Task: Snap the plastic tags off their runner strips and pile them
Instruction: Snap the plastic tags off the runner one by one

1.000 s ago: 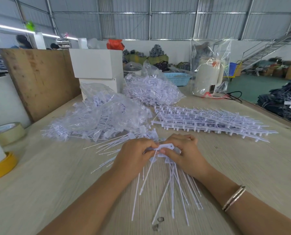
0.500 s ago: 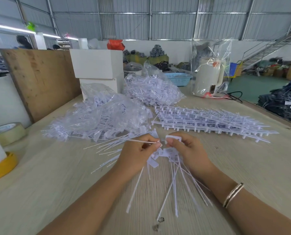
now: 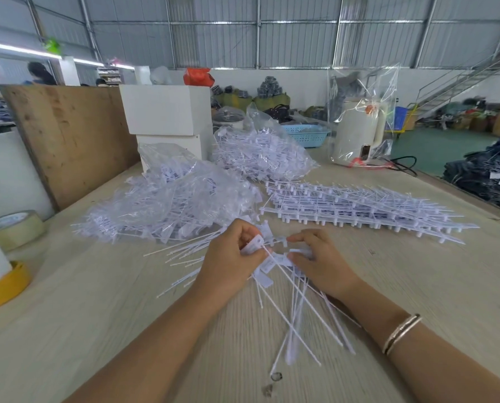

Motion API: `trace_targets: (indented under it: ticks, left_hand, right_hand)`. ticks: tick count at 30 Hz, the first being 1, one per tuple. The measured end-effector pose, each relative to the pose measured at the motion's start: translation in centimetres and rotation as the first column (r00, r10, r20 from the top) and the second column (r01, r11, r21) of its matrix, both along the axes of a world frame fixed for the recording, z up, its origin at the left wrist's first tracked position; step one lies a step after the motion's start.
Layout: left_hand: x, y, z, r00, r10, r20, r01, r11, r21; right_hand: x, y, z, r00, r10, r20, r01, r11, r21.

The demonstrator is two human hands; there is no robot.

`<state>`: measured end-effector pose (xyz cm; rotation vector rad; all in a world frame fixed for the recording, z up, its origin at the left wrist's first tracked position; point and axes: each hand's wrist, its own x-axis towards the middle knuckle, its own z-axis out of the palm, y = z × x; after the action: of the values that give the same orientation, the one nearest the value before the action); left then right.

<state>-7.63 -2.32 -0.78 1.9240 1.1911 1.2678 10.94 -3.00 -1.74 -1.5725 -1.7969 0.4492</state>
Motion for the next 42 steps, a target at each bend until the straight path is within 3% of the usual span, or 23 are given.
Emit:
trace_targets:
  ticks: [4, 9, 14, 17, 20, 24, 29, 35, 42]
  left_hand:
    - [-0.1, 0.1, -0.4, 0.997, -0.027, -0.078, 0.029, 0.999, 0.03]
    - [0.0, 0.1, -0.4, 0.957, -0.017, -0.289, 0.069, 0.983, 0.171]
    - [0.7, -0.2, -0.5, 0.944, -0.081, -0.32, 0.175, 0.945, 0.276]
    - [0.7, -0.3, -0.6, 0.95, -0.106, -0.293, 0.187, 0.947, 0.262]
    - [0.5, -0.4, -0.6, 0.926, -0.124, -0.356, 0.224, 0.94, 0.258]
    - [0.1, -0.3, -0.5, 0.918, -0.073, -0.389, 0.179, 0.953, 0.243]
    - [0.1, -0.3, -0.8, 0.892, -0.03, -0.452, 0.15, 0.961, 0.233]
    - [0.2, -0.3, -0.5, 0.923, 0.011, -0.384, 0.108, 0.951, 0.289]
    - [0.1, -0.1, -0.5, 0.913, 0.091, -0.398, 0.026, 0.96, 0.279]
  right_hand:
    - [-0.5, -0.2, -0.3, 0.998, 0.053, 0.037, -0.053, 0.998, 0.02]
    - [-1.3, -0.8, 0.6, 0.996, 0.011, -0.086, 0.012, 0.963, 0.271]
    - [-1.9, -1.5, 0.5, 0.996, 0.054, 0.071, -0.064, 0.987, 0.144]
    - [-1.9, -1.5, 0.8, 0.99, 0.086, -0.108, -0.072, 0.99, 0.12]
    - [-1.4, -1.3, 0.9, 0.969, 0.067, -0.238, -0.042, 0.993, 0.107]
    - [-0.9, -1.2, 0.7, 0.861, 0.031, -0.508, 0.01, 0.997, 0.078]
    - [-0.9, -1.1, 0.4, 0.886, 0.078, -0.456, -0.037, 0.994, 0.099]
    - [-1.7, -2.0, 1.1, 0.92, 0.156, -0.358, -0.16, 0.987, 0.016]
    - [-1.7, -2.1, 1.5, 0.936, 0.147, -0.32, -0.137, 0.989, 0.052]
